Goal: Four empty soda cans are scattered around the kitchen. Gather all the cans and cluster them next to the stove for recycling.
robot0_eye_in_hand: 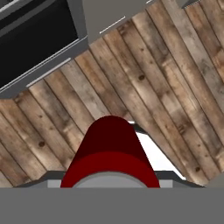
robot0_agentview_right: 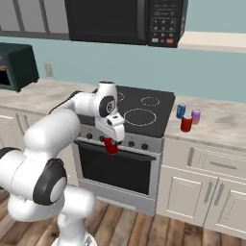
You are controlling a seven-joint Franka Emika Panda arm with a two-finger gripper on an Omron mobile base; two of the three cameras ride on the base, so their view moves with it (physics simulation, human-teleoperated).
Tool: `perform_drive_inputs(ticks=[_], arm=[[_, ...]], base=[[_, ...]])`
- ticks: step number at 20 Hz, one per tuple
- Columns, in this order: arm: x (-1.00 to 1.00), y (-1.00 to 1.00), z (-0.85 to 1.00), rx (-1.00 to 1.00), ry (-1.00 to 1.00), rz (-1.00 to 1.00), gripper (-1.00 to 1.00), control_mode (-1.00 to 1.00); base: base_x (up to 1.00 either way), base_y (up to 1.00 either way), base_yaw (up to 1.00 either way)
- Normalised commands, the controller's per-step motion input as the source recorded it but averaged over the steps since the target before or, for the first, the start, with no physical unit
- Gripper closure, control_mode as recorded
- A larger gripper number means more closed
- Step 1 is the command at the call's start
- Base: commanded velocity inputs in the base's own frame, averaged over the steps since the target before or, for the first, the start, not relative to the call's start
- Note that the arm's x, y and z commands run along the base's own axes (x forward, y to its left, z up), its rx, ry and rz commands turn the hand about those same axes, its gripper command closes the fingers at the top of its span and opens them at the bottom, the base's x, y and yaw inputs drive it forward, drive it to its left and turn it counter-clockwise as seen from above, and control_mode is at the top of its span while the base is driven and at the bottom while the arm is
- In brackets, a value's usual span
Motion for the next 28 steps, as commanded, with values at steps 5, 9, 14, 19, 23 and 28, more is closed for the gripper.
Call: perform_drive_inputs(ticks=[5, 9, 14, 19, 23, 28], arm=[[0.00, 0.00, 0.00, 0.00, 0.00, 0.00, 1.00, 1.00], [0.00, 0.00, 0.00, 0.00, 0.00, 0.00, 1.00, 1.00], [0.00, 0.00, 0.00, 0.00, 0.00, 0.00, 1.00, 1.00], [0.00, 0.00, 0.00, 0.00, 0.00, 0.00, 1.00, 1.00], [0.00, 0.00, 0.00, 0.00, 0.00, 0.00, 1.00, 1.00], [0.00, 0.00, 0.00, 0.00, 0.00, 0.00, 1.00, 1.00]], base=[[0.33, -0.42, 0.11], [0.25, -0.48, 0.06], [0.18, -0.52, 0.02], [0.18, -0.51, 0.03], [0.21, -0.50, 0.04], [0.25, -0.51, 0.02]])
